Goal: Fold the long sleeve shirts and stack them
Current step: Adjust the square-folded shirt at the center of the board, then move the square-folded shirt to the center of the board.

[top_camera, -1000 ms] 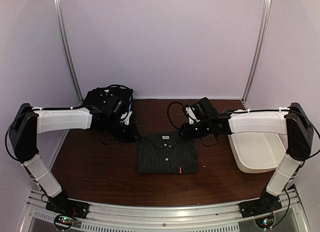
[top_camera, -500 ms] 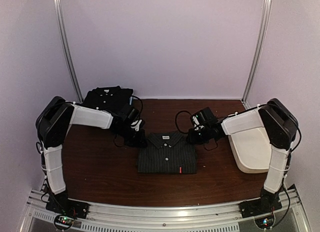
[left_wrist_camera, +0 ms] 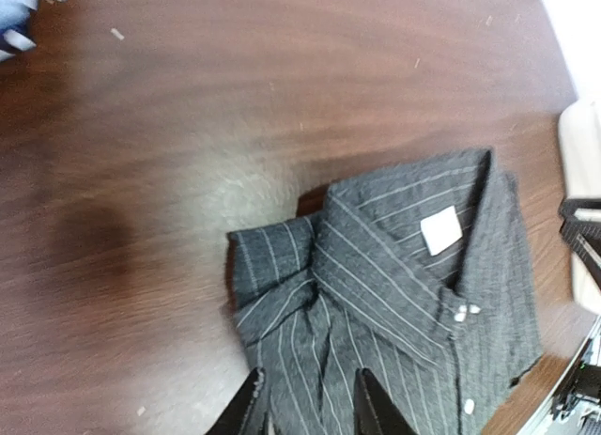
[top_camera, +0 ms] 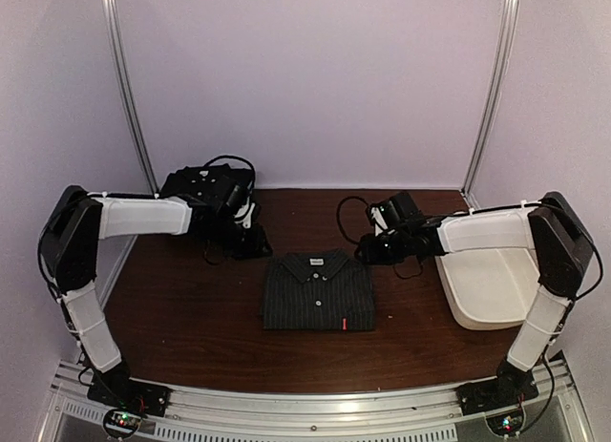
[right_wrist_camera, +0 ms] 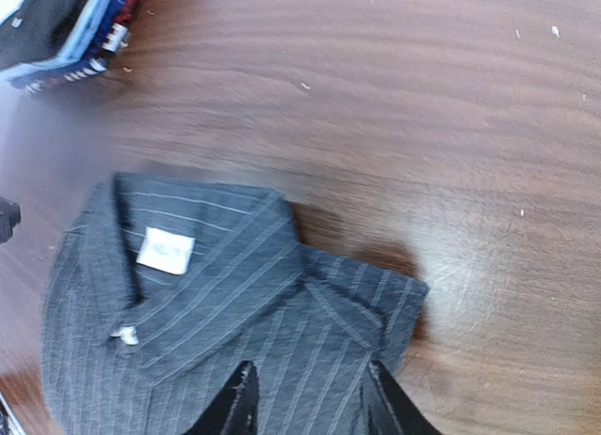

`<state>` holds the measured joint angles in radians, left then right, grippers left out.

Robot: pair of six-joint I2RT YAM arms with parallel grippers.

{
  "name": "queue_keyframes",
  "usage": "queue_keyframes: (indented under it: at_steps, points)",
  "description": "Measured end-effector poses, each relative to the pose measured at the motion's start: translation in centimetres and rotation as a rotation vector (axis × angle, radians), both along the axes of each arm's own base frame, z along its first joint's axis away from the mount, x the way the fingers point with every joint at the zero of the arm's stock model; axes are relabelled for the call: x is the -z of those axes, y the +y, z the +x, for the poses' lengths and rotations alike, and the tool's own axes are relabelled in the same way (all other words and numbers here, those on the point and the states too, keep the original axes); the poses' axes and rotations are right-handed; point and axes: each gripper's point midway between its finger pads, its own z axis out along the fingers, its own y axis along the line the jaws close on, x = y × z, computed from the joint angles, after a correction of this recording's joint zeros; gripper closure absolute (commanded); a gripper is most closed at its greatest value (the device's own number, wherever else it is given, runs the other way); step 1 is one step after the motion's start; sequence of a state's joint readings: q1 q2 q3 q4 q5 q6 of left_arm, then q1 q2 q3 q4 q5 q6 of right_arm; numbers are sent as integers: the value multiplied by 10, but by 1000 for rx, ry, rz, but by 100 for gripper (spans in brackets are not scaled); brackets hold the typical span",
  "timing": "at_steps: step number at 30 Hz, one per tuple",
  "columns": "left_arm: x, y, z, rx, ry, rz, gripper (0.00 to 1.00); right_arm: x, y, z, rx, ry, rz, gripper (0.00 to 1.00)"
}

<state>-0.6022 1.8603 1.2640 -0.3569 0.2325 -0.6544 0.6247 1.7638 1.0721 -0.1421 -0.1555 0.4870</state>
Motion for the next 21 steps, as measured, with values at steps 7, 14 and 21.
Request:
queue_keyframes:
  at_steps: [7, 14, 21]
  points:
    - [-57, 65, -2, -220, -104, -102, 56, -33, 42, -35, -115, -63, 38, 54]
    - [-34, 153, -3, -533, -72, -181, 51, -31, 70, -67, -188, -47, 53, 51]
    - [-34, 178, 22, -694, -108, -273, 50, -50, 60, -83, -176, -79, 112, 46]
